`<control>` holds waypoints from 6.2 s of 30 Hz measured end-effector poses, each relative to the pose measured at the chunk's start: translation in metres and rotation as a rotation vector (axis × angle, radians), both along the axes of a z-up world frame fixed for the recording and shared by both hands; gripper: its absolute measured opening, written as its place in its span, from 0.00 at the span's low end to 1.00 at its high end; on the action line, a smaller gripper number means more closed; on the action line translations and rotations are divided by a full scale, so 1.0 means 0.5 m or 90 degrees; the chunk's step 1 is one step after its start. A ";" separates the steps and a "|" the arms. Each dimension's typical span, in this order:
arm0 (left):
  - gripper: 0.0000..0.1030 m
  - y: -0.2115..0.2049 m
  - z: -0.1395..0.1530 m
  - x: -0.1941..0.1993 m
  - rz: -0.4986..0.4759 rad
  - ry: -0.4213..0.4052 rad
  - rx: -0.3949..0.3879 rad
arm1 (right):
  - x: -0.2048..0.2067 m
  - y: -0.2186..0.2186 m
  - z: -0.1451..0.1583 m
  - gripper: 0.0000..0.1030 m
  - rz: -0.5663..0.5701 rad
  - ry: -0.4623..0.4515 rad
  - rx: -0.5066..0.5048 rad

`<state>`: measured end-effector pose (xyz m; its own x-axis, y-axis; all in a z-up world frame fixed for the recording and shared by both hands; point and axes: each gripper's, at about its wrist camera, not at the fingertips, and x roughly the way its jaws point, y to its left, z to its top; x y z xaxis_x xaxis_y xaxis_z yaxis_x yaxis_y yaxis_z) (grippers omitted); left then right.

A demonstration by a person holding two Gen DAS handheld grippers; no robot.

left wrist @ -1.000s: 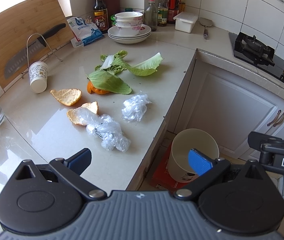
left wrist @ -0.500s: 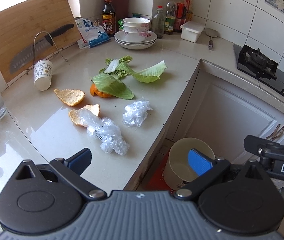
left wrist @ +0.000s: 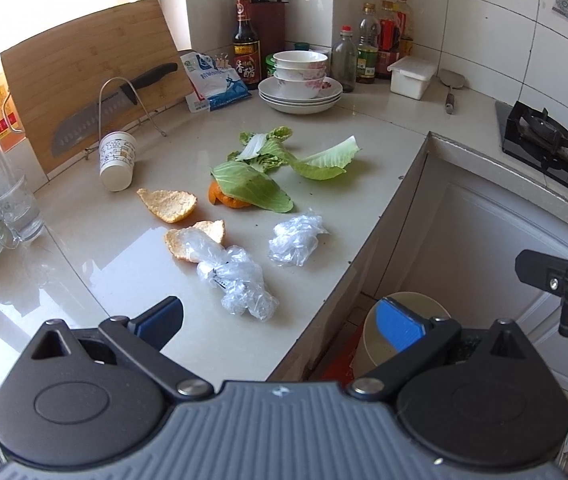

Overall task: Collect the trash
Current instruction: 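Close the left tool on the crumpled bag while the right tool approaches another bag, then close the right tool on the small clear plastic bag, then carry both plastic bags over the white bucket and open both tools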

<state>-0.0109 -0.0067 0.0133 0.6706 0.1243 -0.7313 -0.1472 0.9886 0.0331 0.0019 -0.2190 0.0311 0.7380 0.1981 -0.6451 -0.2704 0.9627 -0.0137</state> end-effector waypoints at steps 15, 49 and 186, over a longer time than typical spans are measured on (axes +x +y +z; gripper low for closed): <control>0.99 0.014 -0.040 0.007 0.030 -0.034 0.023 | 0.043 -0.047 -0.040 1.00 0.122 -0.058 0.038; 0.63 0.123 -0.187 0.174 -0.011 0.031 -0.044 | 0.168 0.118 -0.180 1.00 0.241 0.021 0.005; 0.39 -0.302 -0.266 0.431 -0.424 0.138 -0.044 | 0.236 -0.232 -0.271 1.00 -0.093 0.050 -0.020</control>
<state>0.2048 -0.1579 -0.1197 0.4265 -0.3139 -0.8483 0.4924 0.8673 -0.0734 0.1199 -0.3352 -0.1046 0.7042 0.0721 -0.7064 -0.1297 0.9912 -0.0281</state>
